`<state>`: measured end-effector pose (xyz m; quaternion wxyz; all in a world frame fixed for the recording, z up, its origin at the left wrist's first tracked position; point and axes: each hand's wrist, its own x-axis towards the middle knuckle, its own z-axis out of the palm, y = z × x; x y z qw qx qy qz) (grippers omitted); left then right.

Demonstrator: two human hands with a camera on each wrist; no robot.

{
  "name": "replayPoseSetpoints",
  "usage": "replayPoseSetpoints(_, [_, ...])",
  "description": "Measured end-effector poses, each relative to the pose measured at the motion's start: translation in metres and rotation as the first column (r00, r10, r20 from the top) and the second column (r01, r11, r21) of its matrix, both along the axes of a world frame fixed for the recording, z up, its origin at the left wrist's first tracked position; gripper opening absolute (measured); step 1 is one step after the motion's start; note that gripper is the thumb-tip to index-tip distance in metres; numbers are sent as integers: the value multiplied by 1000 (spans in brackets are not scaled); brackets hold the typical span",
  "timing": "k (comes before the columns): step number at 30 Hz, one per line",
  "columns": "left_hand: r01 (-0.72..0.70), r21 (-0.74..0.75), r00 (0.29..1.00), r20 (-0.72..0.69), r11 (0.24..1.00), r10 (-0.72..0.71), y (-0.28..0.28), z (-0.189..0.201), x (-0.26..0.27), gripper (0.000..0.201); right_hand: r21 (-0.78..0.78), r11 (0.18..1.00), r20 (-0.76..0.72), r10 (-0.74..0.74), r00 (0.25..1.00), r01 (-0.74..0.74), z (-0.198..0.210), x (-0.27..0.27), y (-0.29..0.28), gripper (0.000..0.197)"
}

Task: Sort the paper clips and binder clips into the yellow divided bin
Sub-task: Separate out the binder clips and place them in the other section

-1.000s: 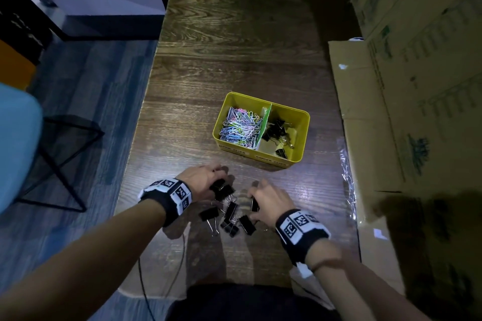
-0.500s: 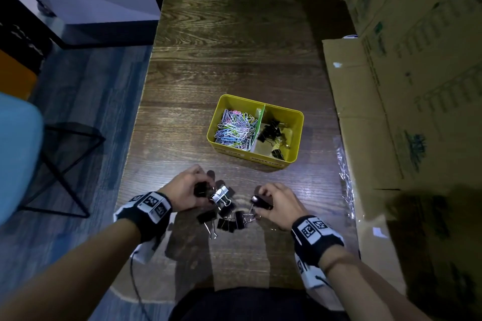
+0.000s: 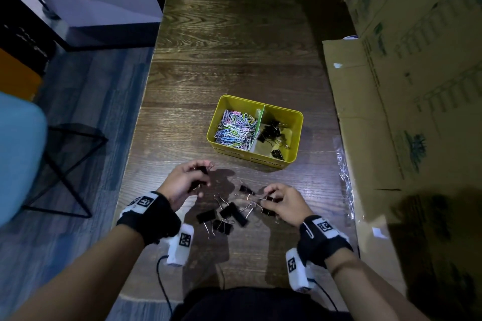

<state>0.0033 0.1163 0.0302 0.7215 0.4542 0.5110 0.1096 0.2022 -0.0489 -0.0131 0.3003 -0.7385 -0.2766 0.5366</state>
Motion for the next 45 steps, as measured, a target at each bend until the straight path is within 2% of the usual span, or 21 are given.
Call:
replayPoseSetpoints(2, [-9, -99, 995, 98, 995, 19, 4, 10, 4, 28, 24, 982, -226, -175, 958, 185, 10, 4, -2, 17])
replayPoseSetpoints(5, [83, -176, 971, 235, 981, -41, 12, 33, 21, 17, 22, 905, -522, -353, 777, 425, 38, 13, 0, 11])
replayPoseSetpoints(8, [137, -151, 955, 282, 979, -90, 19, 58, 56, 15, 58, 842, -685, -358, 635, 537, 69, 25, 6, 8])
replayPoseSetpoints(10, [159, -103, 963, 234, 982, -132, 22, 68, 84, 13, 80, 826, -702, -350, 620, 558, 82, 33, 13, 4])
replayPoseSetpoints(12, [208, -56, 966, 167, 977, -196, 24, 74, 111, 10, 89, 817, -654, -384, 652, 570, 91, 41, 21, 6])
replayPoseSetpoints(16, [360, 96, 931, -109, 928, -349, 26, 66, 154, 18, 133, 809, -509, -439, 740, 572, 106, 57, 38, 7])
replayPoseSetpoints(18, [513, 244, 851, -272, 823, -449, 28, 58, 168, 31, 146, 822, -428, -449, 784, 551, 110, 65, 47, 8])
replayPoseSetpoints(21, [734, 425, 674, -549, 529, -494, 28, 53, 178, 51, 174, 832, -323, -457, 828, 527, 114, 73, 63, 8])
replayPoseSetpoints(23, [751, 465, 659, -569, 469, -492, 27, 49, 178, 57, 190, 858, -225, -435, 872, 477, 115, 77, 74, 11])
replayPoseSetpoints(24, [738, 477, 675, -546, 478, -496, 26, 47, 176, 58, 195, 879, -157, -410, 899, 435, 113, 79, 80, 11])
replayPoseSetpoints(26, [670, 497, 742, -440, 551, -506, 25, 42, 171, 58, 191, 928, 6, -327, 945, 320, 109, 84, 92, 6])
replayPoseSetpoints(28, [565, 505, 824, -308, 652, -476, 26, 39, 160, 52, 137, 977, 175, -186, 967, 163, 106, 88, 101, 19])
replayPoseSetpoints(31, [410, 534, 910, -192, 739, -367, 26, 35, 137, 24, 40, 998, 332, 23, 943, -39, 109, 90, 111, 37])
replayPoseSetpoints(33, [363, 498, 931, -157, 787, -330, 27, 33, 120, 8, 25, 992, 391, 103, 915, -123, 115, 88, 115, 40])
replayPoseSetpoints(36, [427, 401, 903, -154, 810, -400, 26, 23, 90, 11, 105, 973, 366, 154, 918, -205, 120, 75, 117, 25])
replayPoseSetpoints(37, [490, 393, 871, -188, 778, -454, 24, 20, 81, 13, 137, 959, 322, 193, 927, -247, 120, 69, 116, 17])
replayPoseSetpoints(38, [571, 413, 820, -252, 710, -513, 23, 13, 74, 14, 138, 938, 292, 267, 918, -317, 117, 63, 113, 10])
replayPoseSetpoints(39, [664, 441, 747, -352, 604, -564, 22, 6, 67, 11, 115, 905, 275, 367, 889, -410, 114, 58, 110, 8])
replayPoseSetpoints(40, [756, 465, 652, -474, 461, -591, 20, -1, 63, 5, 65, 860, 265, 475, 839, -507, 106, 52, 105, 7])
replayPoseSetpoints(42, [872, 451, 474, -678, 192, -562, 14, -17, 59, 30, -48, 751, 236, 649, 723, -659, 90, 38, 94, 11])
replayPoseSetpoints(45, [921, 390, 330, -787, -5, -521, -2, -29, 65, 52, -206, 621, 263, 779, 569, -756, 65, 12, 73, 32])
